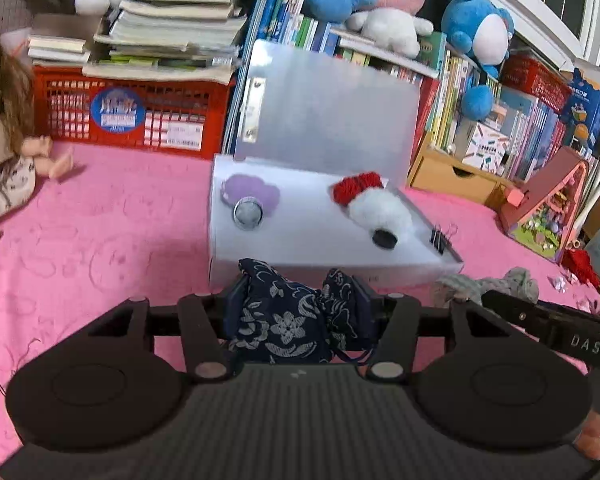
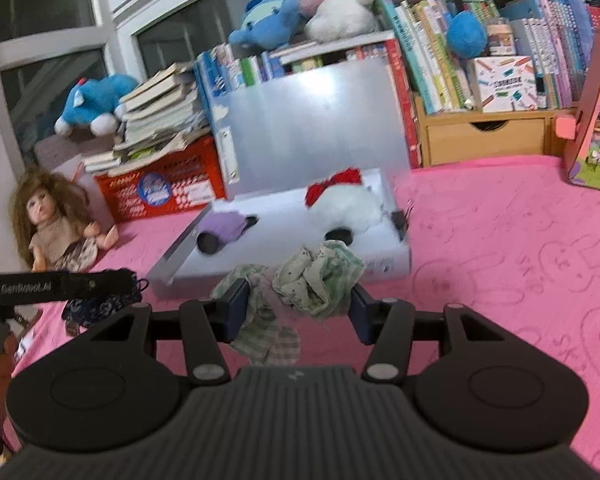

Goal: Organize objects
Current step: 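Carry both cloths with both grippers over the white box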

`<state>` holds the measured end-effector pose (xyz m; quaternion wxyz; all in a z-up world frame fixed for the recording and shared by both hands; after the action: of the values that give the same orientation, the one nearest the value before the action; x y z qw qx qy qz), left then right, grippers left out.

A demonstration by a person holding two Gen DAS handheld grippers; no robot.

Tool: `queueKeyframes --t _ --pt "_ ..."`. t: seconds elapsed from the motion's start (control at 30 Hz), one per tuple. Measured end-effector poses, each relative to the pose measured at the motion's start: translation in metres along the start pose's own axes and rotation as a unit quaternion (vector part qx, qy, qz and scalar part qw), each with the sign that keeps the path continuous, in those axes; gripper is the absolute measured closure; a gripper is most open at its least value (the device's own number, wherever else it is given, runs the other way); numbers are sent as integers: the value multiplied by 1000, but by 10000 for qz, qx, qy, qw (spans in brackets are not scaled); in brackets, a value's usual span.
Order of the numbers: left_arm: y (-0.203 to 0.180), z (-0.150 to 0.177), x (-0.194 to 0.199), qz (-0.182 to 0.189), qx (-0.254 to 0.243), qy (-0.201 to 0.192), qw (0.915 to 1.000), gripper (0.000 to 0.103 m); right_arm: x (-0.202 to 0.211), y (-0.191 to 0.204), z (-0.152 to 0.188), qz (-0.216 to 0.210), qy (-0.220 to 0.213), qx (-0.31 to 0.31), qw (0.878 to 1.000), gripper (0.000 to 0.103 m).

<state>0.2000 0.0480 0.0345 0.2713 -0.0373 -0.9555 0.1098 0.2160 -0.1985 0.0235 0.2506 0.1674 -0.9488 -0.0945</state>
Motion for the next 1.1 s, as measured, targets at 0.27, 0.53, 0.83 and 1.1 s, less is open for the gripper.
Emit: queueKeyframes --t 0.27,0.53,0.83,1.1 --pt "-15 -33 -19 57 -71 -310 9995 43 -22 -10 -44 219 -351 -264 9988 47" --pt "-19 -64 -60 -173 -183 -369 9990 43 -64 -13 -68 302 -202 -358 9987 47" --pt "0 -56 -110 -546 -54 -106 9984 43 -104 -19 -59 388 14 -436 9983 47" --pt "8 -47 -128 -654 -161 15 9977 43 -124 -24 -43 435 222 -437 9979 47"
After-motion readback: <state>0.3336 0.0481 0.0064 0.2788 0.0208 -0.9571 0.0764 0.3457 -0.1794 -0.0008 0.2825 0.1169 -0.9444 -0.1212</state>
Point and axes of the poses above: each gripper's, at about its wrist camera, not at the fingertips, and x roughly against the way its jaws point, y to its left, z to its underside, the point moved 8 cm from there along -x, roughly the way its jaws point
